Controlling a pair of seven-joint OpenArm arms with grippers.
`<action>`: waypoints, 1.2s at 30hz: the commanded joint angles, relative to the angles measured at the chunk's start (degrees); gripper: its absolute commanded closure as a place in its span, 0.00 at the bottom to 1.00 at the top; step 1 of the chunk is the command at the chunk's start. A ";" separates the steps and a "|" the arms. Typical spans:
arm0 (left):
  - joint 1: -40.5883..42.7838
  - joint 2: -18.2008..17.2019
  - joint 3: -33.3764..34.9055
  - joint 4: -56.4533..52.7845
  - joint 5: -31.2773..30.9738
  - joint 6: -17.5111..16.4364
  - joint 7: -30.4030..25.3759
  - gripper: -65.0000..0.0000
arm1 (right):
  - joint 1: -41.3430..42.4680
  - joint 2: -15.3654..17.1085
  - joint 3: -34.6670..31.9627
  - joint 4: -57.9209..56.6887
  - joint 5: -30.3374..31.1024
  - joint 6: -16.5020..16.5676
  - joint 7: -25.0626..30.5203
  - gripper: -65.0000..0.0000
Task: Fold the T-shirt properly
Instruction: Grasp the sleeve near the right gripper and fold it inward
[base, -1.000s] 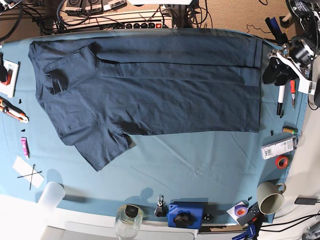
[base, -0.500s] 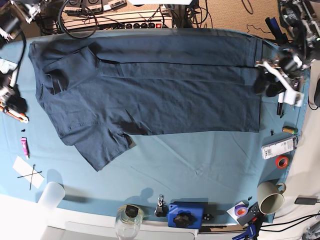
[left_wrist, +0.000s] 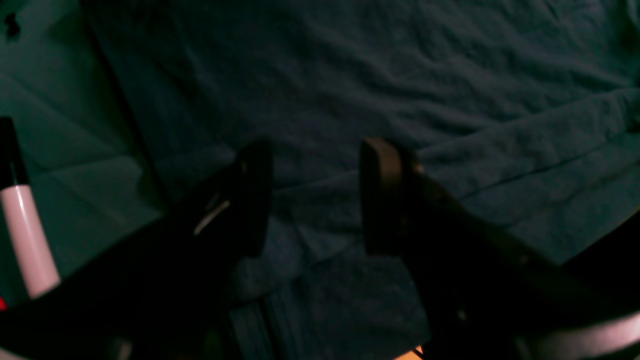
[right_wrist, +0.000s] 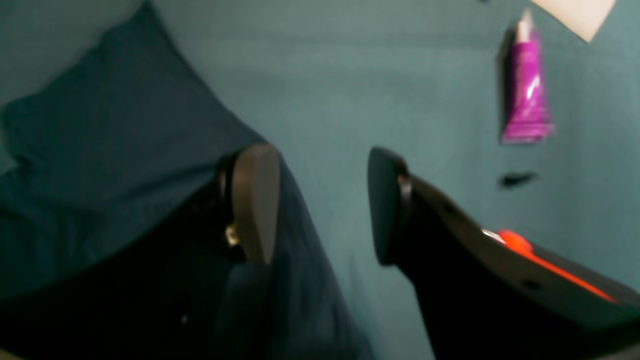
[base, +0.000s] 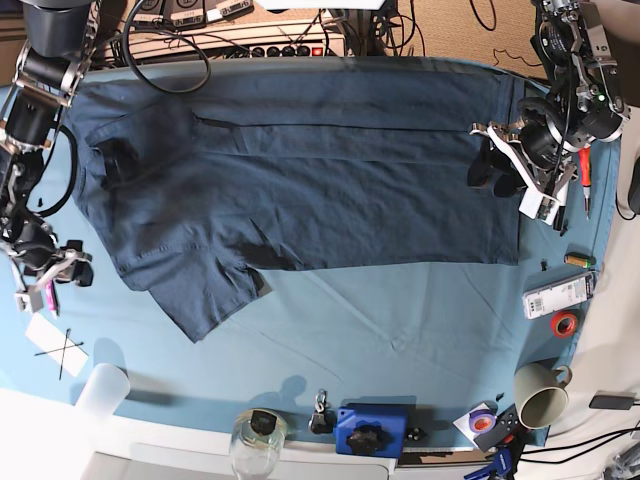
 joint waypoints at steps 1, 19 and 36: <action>-0.28 -0.59 -0.20 0.98 -0.68 -0.20 -1.27 0.56 | 2.38 1.38 -0.20 -2.38 0.24 0.37 1.16 0.55; -0.42 -0.59 -0.20 0.98 -0.70 -0.20 -1.27 0.56 | 3.21 -3.98 -0.55 -16.22 1.27 4.24 -10.78 0.91; -0.42 -0.57 -0.20 0.98 -0.66 -0.20 -1.29 0.56 | 1.73 2.99 -0.50 -15.85 37.46 4.41 -28.56 1.00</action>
